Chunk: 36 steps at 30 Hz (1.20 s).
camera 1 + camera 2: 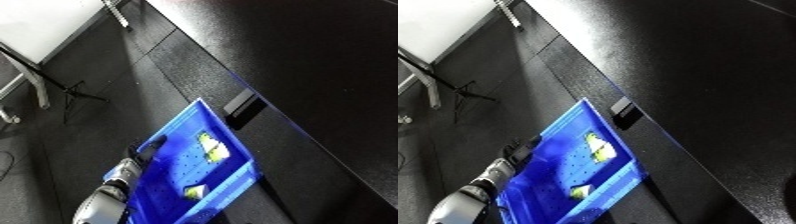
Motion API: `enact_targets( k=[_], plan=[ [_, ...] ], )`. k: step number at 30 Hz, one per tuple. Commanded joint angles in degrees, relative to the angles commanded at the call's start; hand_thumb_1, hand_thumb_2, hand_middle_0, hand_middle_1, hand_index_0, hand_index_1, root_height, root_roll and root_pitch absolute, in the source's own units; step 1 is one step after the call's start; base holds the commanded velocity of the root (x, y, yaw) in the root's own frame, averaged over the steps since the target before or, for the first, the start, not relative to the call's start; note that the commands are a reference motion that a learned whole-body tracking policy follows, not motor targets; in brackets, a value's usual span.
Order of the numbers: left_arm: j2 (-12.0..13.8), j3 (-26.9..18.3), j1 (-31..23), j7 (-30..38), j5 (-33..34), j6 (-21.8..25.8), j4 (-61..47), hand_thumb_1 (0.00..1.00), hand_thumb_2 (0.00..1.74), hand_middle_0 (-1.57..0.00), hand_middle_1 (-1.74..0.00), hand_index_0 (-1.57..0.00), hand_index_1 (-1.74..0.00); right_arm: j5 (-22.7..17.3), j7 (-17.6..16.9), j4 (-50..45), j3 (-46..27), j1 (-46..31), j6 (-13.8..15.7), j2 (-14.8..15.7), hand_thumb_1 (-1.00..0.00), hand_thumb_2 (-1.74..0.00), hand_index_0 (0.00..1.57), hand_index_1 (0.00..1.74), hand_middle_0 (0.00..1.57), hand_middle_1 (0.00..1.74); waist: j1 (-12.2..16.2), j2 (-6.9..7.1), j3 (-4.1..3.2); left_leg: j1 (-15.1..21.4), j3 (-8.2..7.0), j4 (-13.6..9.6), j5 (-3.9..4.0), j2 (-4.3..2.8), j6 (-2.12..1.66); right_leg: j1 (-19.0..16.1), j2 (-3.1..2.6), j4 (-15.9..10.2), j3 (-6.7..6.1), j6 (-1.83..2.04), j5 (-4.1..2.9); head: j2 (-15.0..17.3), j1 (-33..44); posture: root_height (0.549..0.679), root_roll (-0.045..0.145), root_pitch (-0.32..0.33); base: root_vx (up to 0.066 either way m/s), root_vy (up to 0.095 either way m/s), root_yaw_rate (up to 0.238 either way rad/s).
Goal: Pick up the object and place it into the box
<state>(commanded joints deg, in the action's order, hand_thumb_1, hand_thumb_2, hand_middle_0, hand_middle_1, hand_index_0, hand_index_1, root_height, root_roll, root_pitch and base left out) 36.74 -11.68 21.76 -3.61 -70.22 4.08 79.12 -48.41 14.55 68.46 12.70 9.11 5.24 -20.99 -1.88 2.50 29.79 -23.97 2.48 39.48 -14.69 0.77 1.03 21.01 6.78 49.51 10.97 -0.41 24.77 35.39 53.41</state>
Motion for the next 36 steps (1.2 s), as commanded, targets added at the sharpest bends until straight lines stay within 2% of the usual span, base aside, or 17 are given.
enact_targets(
  k=[5,11,16,22,27,32,36],
  plan=[
    [-1.54,2.33,-0.05,-9.1,1.75,-4.18,-1.15,0.0,0.0,0.0,0.0,0.0,0.0,-0.55,-0.38,-0.53,-0.14,0.17,0.19,-0.03,0.0,0.0,0.0,0.0,0.0,0.0,0.28,-0.33,0.0,0.26,-0.25,0.25,-0.56,0.09,0.07,0.08,-0.02,-0.47,-0.21,0.35,-0.6,0.0,-5.53,0.627,0.035,-0.039,-0.016,-0.017,-0.043],
    [-3.22,5.27,-0.35,-12.48,7.21,-6.56,-1.92,0.0,0.0,0.0,0.0,0.0,0.0,-0.47,-1.63,-1.33,-0.39,0.9,0.15,-0.57,0.0,0.0,0.0,0.0,0.0,0.0,0.94,-1.49,0.0,0.66,-0.87,1.16,-1.49,0.31,0.25,0.33,0.2,-1.03,-0.76,0.78,-1.51,0.05,-14.08,0.627,0.035,-0.04,-0.016,0.013,-0.114],
    [-4.56,7.68,-1.12,-13.54,14.52,-3.79,-2.92,0.0,0.0,0.0,0.0,0.0,0.0,-0.83,-2.97,-2.22,-0.51,1.6,-0.16,-0.84,0.0,0.0,0.0,0.0,0.0,0.0,1.42,-2.23,0.0,1.02,-1.56,1.23,-1.8,0.34,0.22,0.61,0.14,-1.63,-1.26,1.01,-2.31,-1.03,-22.27,0.629,0.034,-0.038,-0.026,-0.002,-0.113],
    [-6.63,13.34,-2.39,-15.44,27.58,-0.2,-5.1,0.0,0.0,0.0,0.0,0.0,0.0,-1.43,-3.78,-2.67,-0.83,2.23,0.13,-1.24,0.0,0.0,0.0,0.0,0.0,0.0,1.88,-2.96,0.0,1.7,-2.32,0.32,-1.55,-0.07,0.04,0.93,0.25,-2.15,-1.65,1.36,-3.26,-2.5,-32.3,0.631,0.032,-0.035,-0.029,-0.012,-0.126],
    [-8.32,18.18,-2.84,-15.47,33.49,0.91,-7.7,0.0,0.0,0.0,0.0,0.0,0.0,-1.09,-4.07,-2.75,-1.64,3.13,0.01,-1.95,0.0,0.0,0.0,0.0,0.0,0.0,2.67,-3.71,-0.04,1.96,-3.09,-0.14,-1.43,-0.58,-0.05,1.87,0.42,-2.04,-2.23,1.68,-4.06,-3.34,-46.17,0.632,0.03,-0.03,-0.034,0.017,-0.11],
    [-10.04,21.59,-3.55,-13.94,38.28,1.48,-9.57,0.0,0.0,0.0,0.0,0.0,0.0,-0.08,-4.04,-2.08,-2.23,4.36,-0.26,-2.35,0.0,0.0,0.0,0.0,0.0,0.0,3.31,-4.2,-0.38,1.53,-3.48,0.98,-2.23,-0.64,0.17,2.72,0.24,-2.7,-3.17,1.84,-5.25,-3.61,-57.27,0.631,0.031,-0.026,-0.022,0.019,-0.134],
    [-11.01,22.79,-4.76,-12.24,40.12,2.2,-9.95,0.0,0.0,0.0,0.0,0.0,0.0,1.14,-3.6,-1.31,-2.41,5.29,-0.41,-2.65,0.0,0.0,0.0,0.0,0.0,0.0,3.86,-4.49,-0.79,1.4,-4.08,2.15,-3.21,-0.72,0.57,3.07,-0.11,-2.83,-3.68,1.74,-5.65,-0.95,-67.18,0.631,0.031,-0.023,-0.011,0.036,-0.207]
  ],
)
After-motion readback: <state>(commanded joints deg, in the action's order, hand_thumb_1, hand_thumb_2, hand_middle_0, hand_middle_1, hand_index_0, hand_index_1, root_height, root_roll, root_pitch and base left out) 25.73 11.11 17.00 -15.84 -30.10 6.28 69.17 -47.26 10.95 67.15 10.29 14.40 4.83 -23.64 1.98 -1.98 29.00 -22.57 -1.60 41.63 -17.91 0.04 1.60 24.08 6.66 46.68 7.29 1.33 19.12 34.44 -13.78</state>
